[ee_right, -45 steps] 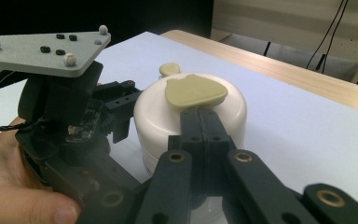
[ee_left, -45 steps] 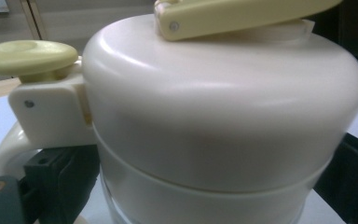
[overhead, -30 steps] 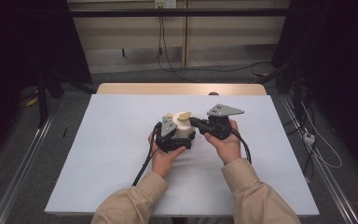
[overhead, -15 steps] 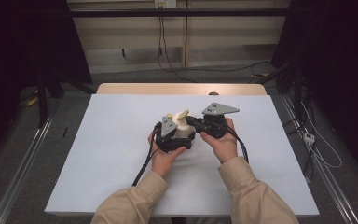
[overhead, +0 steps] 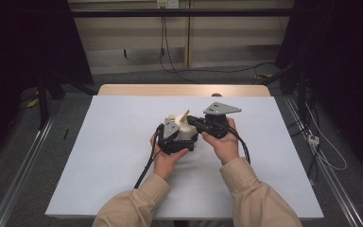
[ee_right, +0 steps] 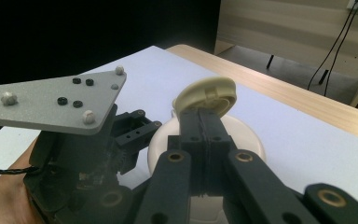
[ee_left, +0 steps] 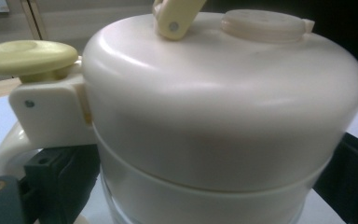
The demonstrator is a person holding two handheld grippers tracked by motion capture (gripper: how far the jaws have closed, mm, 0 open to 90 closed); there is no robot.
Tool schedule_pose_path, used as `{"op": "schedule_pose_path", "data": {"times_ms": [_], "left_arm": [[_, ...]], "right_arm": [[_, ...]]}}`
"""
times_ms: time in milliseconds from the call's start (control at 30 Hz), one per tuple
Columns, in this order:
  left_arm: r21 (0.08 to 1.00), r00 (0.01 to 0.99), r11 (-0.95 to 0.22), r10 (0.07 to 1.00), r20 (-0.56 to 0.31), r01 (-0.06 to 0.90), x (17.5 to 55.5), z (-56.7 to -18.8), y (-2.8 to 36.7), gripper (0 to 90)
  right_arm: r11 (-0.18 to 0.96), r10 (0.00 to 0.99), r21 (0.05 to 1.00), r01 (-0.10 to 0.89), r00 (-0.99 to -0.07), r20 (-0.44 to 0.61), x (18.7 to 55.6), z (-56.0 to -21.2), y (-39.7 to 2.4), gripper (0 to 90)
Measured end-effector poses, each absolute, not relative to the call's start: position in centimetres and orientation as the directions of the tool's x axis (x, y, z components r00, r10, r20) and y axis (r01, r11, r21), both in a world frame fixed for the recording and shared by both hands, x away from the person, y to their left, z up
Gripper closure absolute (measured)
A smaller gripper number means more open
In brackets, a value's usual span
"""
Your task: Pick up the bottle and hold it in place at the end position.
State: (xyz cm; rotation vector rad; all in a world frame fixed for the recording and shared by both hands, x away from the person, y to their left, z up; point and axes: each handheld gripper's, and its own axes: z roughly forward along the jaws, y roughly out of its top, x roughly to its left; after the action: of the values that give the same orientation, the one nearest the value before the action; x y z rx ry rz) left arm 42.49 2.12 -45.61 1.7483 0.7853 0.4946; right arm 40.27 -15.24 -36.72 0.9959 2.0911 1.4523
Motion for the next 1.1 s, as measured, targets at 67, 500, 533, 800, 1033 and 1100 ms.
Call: {"op": "schedule_pose_path", "data": {"times_ms": [67,500,533,800,1033,1100], "left_arm": [[0.949,0.693,-0.178,0.719,-0.056,0.260,42.50,-45.61,2.13,4.7],[0.950,0.692,-0.178,0.720,-0.054,0.259,42.50,-45.62,2.12,4.7],[0.949,0.693,-0.180,0.719,-0.052,0.259,42.50,-45.62,2.13,4.7],[0.949,0.692,-0.181,0.720,-0.049,0.256,42.49,-45.63,2.11,4.8],[0.949,0.691,-0.181,0.721,-0.049,0.257,42.48,-45.63,2.10,4.8],[0.949,0.691,-0.181,0.721,-0.049,0.256,42.48,-45.63,2.10,4.8]], "right_arm": [[0.203,0.745,0.924,0.324,-0.664,0.069,40.33,-36.71,-15.18,90.0],[0.208,0.748,0.925,0.319,-0.661,0.060,40.61,-36.58,-14.93,90.0],[0.210,0.748,0.925,0.318,-0.661,0.058,40.64,-36.58,-14.93,90.0],[0.206,0.748,0.927,0.315,-0.662,0.058,40.74,-36.62,-14.96,90.0],[0.200,0.748,0.926,0.319,-0.661,0.066,40.86,-36.73,-14.91,90.0],[0.200,0.747,0.927,0.317,-0.661,0.065,40.87,-36.72,-14.89,90.0]]}}
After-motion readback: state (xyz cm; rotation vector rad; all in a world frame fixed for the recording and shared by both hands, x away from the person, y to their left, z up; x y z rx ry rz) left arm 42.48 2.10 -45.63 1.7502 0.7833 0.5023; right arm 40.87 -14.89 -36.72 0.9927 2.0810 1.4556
